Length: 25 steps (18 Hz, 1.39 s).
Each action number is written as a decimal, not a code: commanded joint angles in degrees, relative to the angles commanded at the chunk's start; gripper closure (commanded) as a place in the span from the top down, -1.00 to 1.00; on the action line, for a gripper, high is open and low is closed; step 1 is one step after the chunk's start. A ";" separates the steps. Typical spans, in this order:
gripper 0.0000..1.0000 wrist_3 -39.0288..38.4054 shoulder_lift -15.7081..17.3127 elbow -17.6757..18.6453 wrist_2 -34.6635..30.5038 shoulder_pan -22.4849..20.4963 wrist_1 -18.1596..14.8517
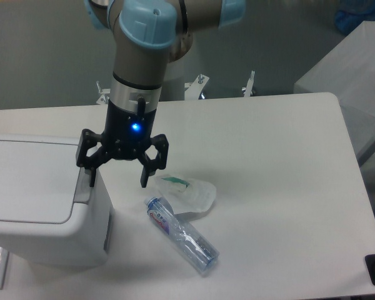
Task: Open the trash can
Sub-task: 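Lower the gripper finger onto the edge of the bin lid, then push the lid edge with the gripper to swing the lid open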
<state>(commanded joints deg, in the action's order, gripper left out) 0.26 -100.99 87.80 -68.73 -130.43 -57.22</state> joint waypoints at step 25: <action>1.00 5.08 -1.23 -8.96 -2.36 -2.45 0.62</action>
<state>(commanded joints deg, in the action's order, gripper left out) 5.35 -102.22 78.84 -71.09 -132.88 -56.60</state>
